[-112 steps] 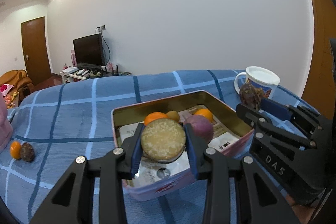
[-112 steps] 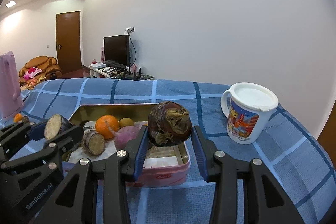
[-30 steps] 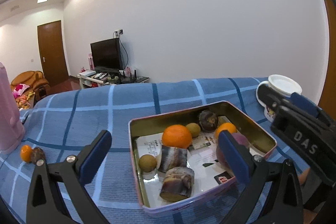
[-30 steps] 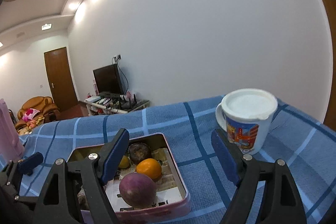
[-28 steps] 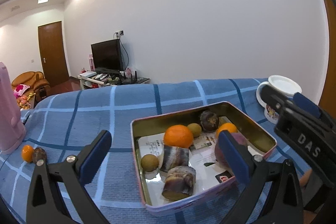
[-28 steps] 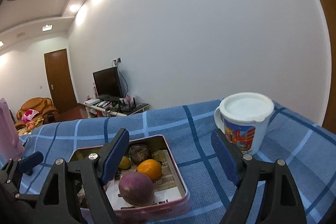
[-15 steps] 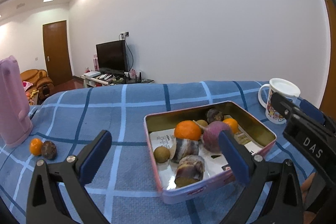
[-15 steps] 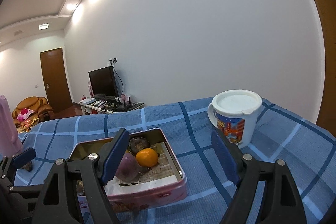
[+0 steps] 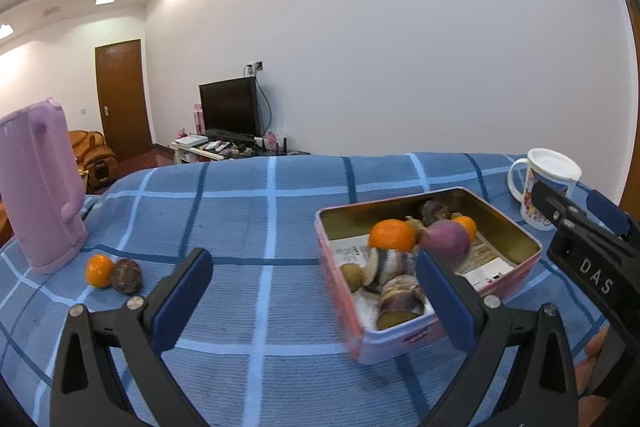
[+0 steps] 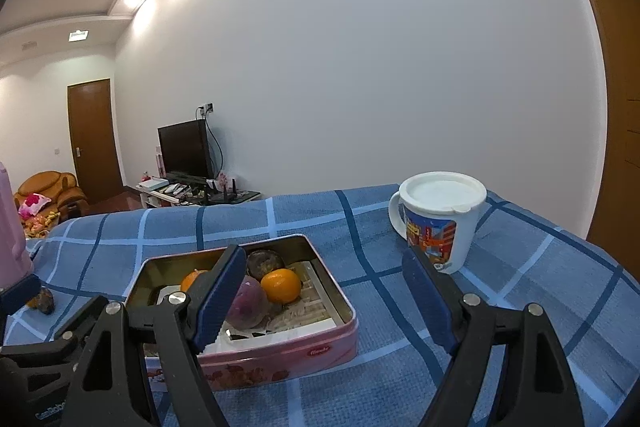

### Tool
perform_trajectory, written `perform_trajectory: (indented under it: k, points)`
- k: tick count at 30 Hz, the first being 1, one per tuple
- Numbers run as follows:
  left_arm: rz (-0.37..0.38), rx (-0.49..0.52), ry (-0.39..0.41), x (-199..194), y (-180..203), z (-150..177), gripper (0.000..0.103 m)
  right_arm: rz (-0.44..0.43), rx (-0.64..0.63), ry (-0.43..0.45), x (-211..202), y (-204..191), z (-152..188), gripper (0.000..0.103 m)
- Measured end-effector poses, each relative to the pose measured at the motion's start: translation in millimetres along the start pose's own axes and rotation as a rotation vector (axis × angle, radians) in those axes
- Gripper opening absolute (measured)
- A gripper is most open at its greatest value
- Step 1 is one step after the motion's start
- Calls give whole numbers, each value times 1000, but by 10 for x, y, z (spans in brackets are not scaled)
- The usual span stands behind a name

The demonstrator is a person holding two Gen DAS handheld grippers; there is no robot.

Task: Organize fruits
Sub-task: 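Raise both open tools out of the tin, then move both open tools to the orange and brown taro beside the kettle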

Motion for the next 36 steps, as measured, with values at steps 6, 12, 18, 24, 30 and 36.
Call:
perform_trajectory:
  k: [6, 12, 18, 24, 30, 36]
  points:
    - [-41, 25, 6, -17, -201, 25, 103, -17, 31, -48, 35, -157, 99, 82]
    - [-80, 48, -2, 12, -470, 82, 103, -55, 21, -96, 85, -518, 244, 82]
    - [-112, 4, -26, 65, -886, 193, 103, -98, 24, -135, 133, -900, 394, 82]
    - [-152, -7, -39, 87, -1233, 295, 103, -143, 21, -167, 164, -1286, 550, 82]
    - [-173, -29, -64, 140, -1547, 397, 103, -188, 9, -200, 177, -1654, 697, 82]
    - [-205, -10, -84, 196, -1824, 470, 103, -224, -4, -253, 227, -1994, 862, 82]
Point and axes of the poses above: each gripper's, at about its wrist camera, not at the fingertips, and x roughly the way its jaws point, y to its right, z to its underside, the point moved 10 cm from there along x, roughly the way its jaws point, and after that the axes turned 13 degrees about x, right-handed, at the moved point
